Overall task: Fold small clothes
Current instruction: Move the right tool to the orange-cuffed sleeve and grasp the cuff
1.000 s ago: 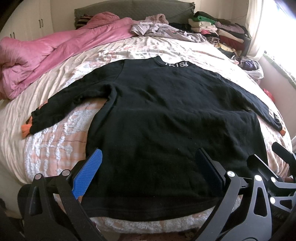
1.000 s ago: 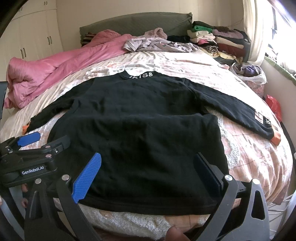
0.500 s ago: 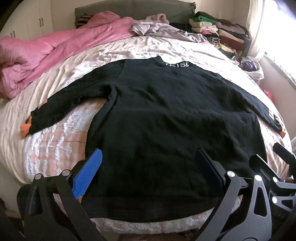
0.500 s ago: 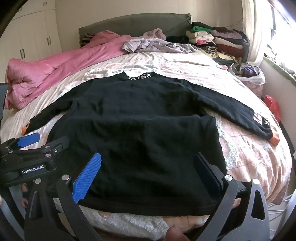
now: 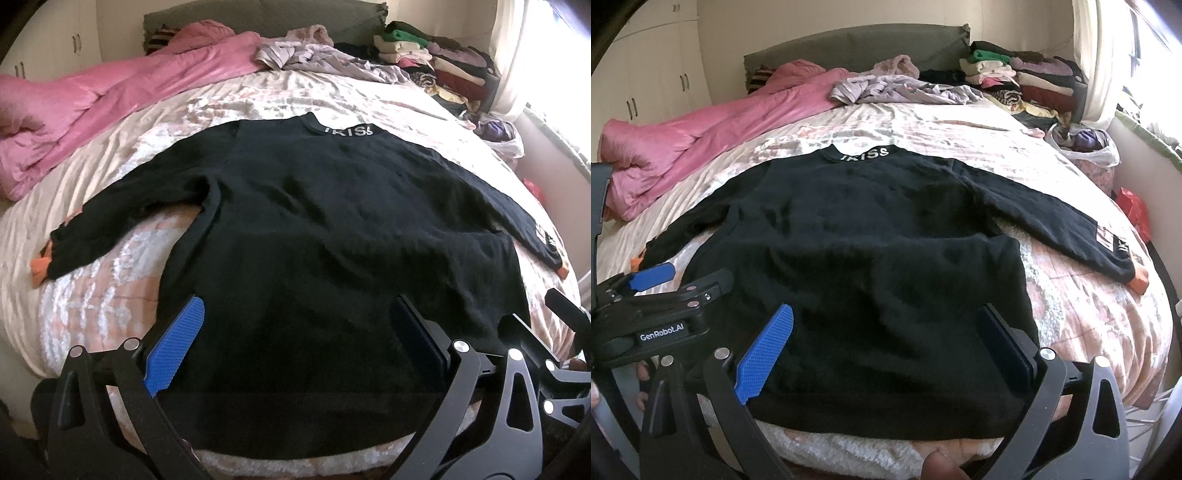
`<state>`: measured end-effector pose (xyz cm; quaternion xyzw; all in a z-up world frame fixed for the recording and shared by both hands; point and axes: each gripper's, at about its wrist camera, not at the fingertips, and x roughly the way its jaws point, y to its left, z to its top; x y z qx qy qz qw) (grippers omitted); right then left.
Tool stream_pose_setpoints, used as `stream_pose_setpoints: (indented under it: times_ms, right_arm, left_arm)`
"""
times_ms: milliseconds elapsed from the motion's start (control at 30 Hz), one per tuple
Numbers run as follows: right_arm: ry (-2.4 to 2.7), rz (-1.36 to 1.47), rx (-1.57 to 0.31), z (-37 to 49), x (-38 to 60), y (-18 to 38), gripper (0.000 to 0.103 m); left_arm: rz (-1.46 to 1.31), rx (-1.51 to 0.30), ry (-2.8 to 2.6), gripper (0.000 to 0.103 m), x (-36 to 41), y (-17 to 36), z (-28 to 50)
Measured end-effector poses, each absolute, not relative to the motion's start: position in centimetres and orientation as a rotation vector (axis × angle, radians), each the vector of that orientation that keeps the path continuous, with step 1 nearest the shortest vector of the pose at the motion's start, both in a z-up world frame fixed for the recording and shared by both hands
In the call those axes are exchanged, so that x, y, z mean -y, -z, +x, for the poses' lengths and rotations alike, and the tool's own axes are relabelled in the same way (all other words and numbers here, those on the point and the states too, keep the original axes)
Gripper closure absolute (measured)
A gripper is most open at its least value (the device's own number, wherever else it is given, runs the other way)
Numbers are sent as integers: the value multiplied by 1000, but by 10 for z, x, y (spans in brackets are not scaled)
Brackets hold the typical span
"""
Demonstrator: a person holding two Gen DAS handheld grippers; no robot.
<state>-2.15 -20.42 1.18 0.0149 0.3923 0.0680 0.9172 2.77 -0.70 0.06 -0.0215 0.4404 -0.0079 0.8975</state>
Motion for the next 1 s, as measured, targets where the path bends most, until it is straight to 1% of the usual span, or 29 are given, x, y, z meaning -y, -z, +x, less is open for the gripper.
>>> stream_pose_setpoints:
  times_ms: [433,700,1000]
  right_arm:
    - [-52,87,-833,38,244,-26,4]
    - [-2,139,-824,63,264,-31,4]
    - [119,239,-828,84,314,-21,4]
  left_arm:
    - [-98,-893,32,9,9,-17,87]
    - [-61,-885,27,9,23,-23,115]
    - [1,-876,41,9,44,-26,140]
